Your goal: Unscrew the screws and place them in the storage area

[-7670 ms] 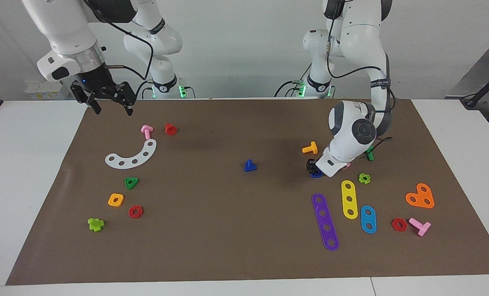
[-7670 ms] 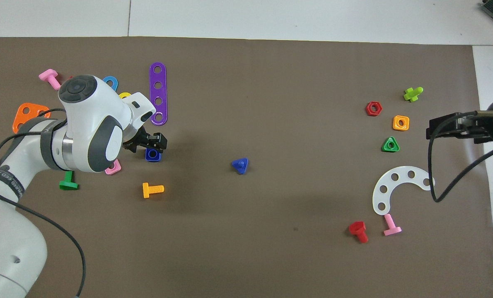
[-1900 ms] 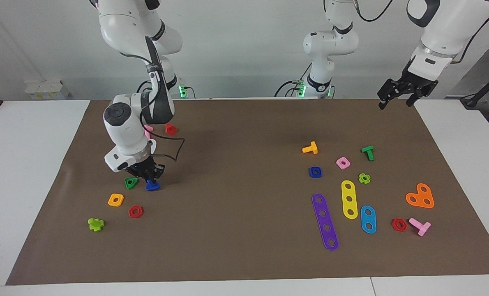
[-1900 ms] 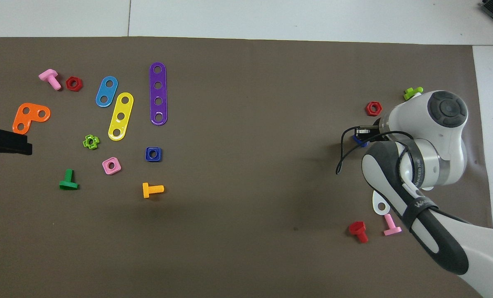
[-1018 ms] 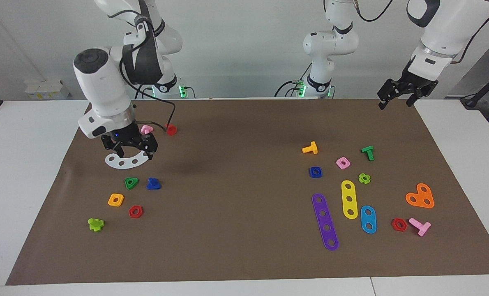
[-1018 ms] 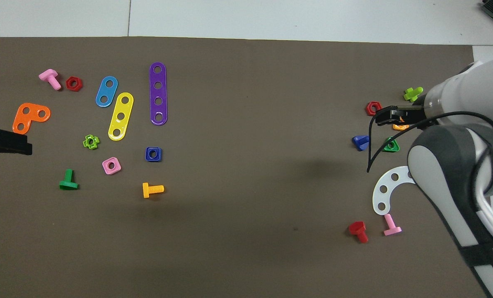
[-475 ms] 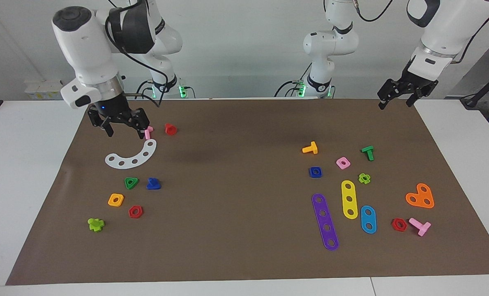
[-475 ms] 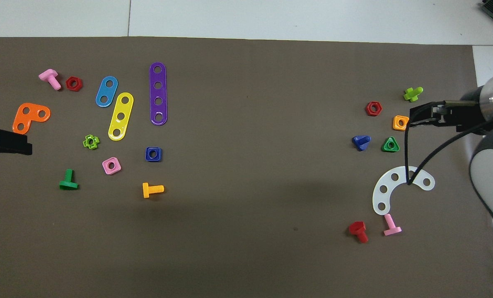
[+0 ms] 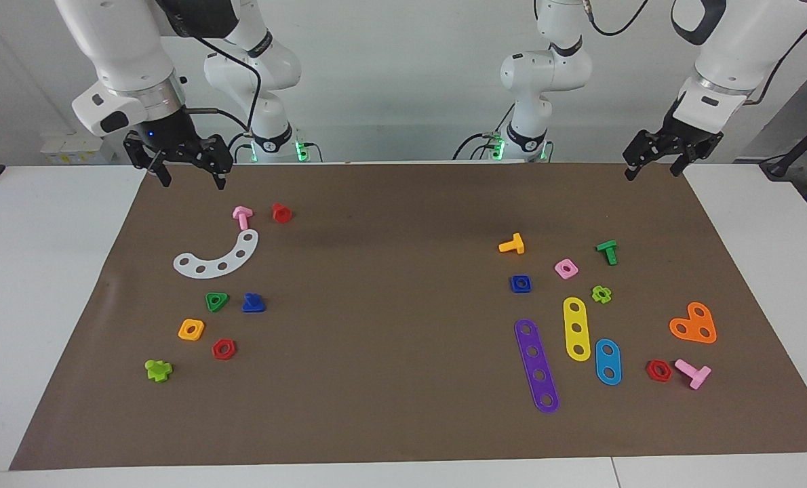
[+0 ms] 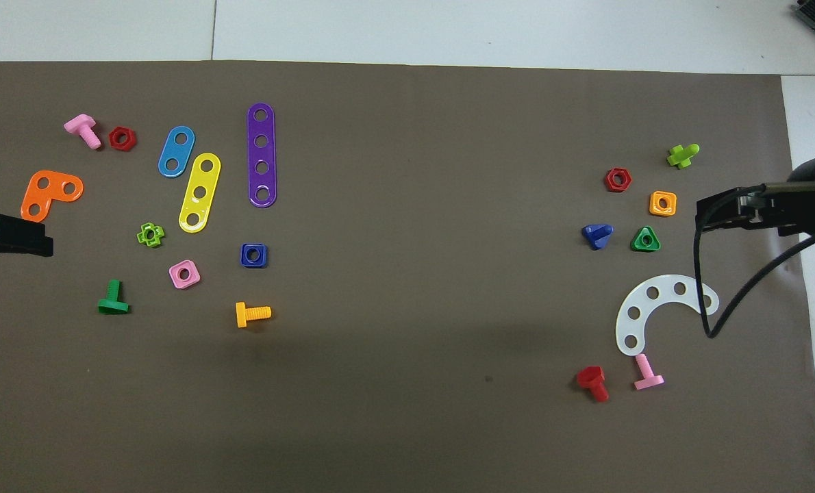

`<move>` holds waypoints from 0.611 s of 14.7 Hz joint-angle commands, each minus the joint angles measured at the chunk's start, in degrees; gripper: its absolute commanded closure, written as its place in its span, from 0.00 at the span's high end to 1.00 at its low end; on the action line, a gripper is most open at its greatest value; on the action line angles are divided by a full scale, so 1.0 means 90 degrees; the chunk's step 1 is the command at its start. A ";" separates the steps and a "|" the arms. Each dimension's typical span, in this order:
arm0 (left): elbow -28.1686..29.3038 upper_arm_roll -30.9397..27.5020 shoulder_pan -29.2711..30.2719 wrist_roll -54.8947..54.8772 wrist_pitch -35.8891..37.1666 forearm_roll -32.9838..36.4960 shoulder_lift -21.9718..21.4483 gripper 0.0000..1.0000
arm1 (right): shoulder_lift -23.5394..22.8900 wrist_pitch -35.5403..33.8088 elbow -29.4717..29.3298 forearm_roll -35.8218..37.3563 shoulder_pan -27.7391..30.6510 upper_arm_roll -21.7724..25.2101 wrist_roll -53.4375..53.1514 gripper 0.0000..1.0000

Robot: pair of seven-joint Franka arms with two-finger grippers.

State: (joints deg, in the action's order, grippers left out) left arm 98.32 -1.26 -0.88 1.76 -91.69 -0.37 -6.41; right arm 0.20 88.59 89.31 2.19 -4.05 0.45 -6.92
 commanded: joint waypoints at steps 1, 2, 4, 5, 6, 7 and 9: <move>0.0053 0.0042 0.0059 0.0039 -0.0037 0.0129 -0.0040 1.00 | 0.0164 0.0010 0.0194 -0.0155 0.0098 -0.0040 0.0193 1.00; 0.0053 0.0042 0.0059 0.0039 -0.0037 0.0129 -0.0040 1.00 | 0.0164 0.0010 0.0184 -0.0155 0.0098 -0.0040 0.0203 1.00; 0.0053 0.0042 0.0059 0.0039 -0.0037 0.0129 -0.0040 1.00 | 0.0164 -0.0029 0.0194 -0.0165 0.0108 -0.0040 0.0222 1.00; 0.0053 0.0042 0.0059 0.0039 -0.0037 0.0129 -0.0040 1.00 | 0.0174 -0.0029 0.0194 -0.0165 0.0108 -0.0040 0.0213 1.00; 0.0053 0.0042 0.0059 0.0039 -0.0037 0.0129 -0.0040 1.00 | 0.0174 -0.0029 0.0194 -0.0165 0.0098 -0.0040 0.0213 1.00; 0.0053 0.0042 0.0059 0.0039 -0.0037 0.0129 -0.0040 1.00 | 0.0174 -0.0029 0.0194 -0.0165 0.0098 -0.0040 0.0232 1.00; 0.0053 0.0042 0.0059 0.0039 -0.0037 0.0129 -0.0040 1.00 | 0.0174 -0.0019 0.0194 -0.0165 0.0098 -0.0040 0.0271 1.00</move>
State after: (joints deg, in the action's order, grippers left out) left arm 98.32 -1.26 -0.88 1.76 -91.69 -0.37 -6.41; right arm 0.23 88.58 89.46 2.07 -4.05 0.44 -6.63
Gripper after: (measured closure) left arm 0.000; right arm 0.000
